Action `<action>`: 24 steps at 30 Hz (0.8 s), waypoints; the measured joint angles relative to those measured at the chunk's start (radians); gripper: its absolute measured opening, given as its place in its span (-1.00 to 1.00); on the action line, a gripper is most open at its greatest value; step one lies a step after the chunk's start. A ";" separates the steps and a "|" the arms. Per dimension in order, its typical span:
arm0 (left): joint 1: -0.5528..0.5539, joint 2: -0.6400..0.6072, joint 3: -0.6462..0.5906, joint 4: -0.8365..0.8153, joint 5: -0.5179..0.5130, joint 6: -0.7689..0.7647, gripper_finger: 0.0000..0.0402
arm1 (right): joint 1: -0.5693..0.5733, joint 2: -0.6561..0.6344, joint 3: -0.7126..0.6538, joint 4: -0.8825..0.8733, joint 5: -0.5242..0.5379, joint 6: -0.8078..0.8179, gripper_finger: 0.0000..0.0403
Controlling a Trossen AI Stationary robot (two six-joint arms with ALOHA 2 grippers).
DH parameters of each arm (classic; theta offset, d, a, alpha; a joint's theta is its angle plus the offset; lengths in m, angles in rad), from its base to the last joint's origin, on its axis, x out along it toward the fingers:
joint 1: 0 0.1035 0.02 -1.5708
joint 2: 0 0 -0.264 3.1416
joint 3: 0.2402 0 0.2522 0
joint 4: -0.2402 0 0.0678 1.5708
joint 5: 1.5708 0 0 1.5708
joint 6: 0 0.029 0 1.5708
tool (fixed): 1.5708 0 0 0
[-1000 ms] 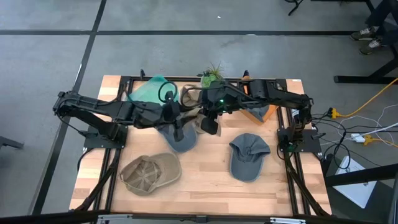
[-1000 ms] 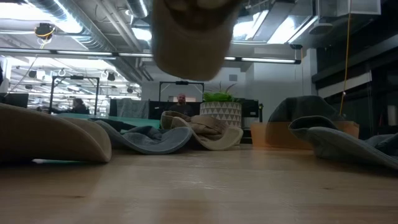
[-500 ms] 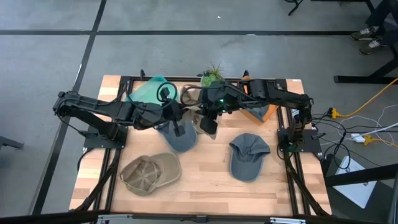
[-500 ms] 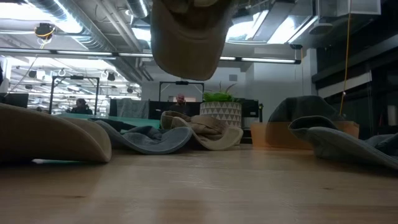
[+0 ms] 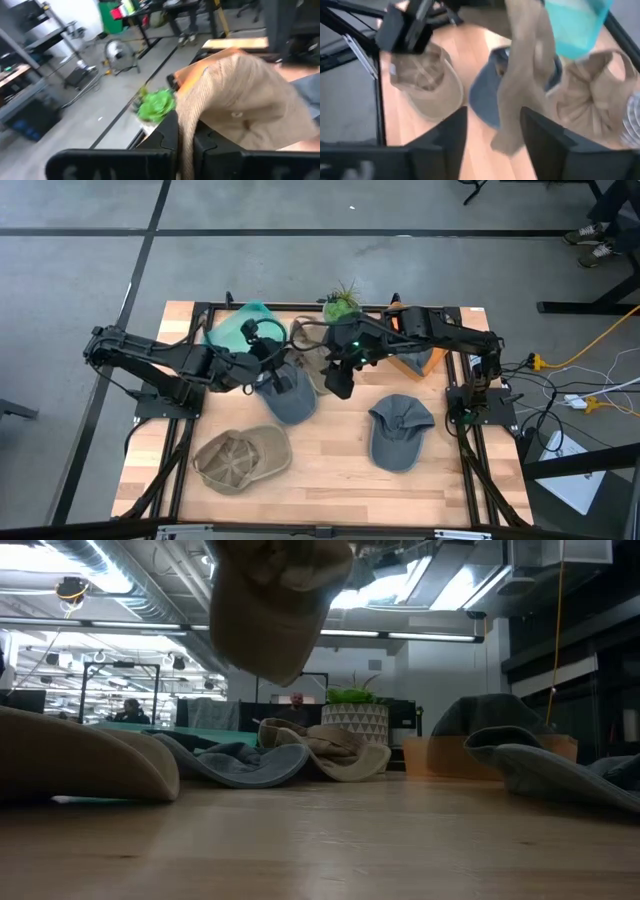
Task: Pick & Place hat
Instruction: Put the bottom right brown cap into the green bin
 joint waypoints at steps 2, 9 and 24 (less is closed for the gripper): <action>-0.001 0.000 0.000 -0.041 -0.035 -0.036 -0.98 | 0.000 0.000 0.000 -0.045 0.004 0.006 0.11; 0.003 -0.034 0.000 -0.215 -0.109 -0.177 -0.98 | 0.016 -0.005 0.000 -0.212 0.206 0.000 0.31; 0.055 -0.295 -0.176 -0.489 -0.301 -0.579 -0.98 | 0.028 -0.062 0.001 -0.287 0.387 -0.021 0.24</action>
